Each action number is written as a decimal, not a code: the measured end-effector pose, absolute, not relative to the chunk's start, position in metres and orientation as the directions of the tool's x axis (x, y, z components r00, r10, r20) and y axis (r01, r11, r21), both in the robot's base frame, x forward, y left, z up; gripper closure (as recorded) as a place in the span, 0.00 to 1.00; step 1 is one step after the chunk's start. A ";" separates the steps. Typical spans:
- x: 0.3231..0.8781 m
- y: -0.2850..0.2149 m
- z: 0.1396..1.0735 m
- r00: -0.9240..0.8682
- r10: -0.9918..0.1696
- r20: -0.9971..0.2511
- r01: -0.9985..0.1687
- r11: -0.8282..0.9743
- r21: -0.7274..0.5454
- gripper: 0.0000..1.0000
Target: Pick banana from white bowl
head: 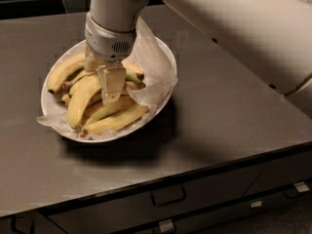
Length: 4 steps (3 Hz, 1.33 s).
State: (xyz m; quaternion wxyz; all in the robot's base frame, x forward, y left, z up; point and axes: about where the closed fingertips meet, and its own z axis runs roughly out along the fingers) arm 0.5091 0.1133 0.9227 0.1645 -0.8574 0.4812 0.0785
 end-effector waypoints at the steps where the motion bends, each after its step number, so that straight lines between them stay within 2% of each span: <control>1: 0.509 0.113 0.922 0.522 -0.801 -0.292 -0.853 -0.480 -0.207 0.36; 2: 0.510 0.113 0.920 0.512 -0.814 -0.274 -0.857 -0.466 -0.219 0.35; 4: 0.507 0.111 0.922 0.496 -0.833 -0.245 -0.865 -0.448 -0.228 0.43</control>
Offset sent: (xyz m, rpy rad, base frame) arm 0.0030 -0.0026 -0.0056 -0.0276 -0.0385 -0.0496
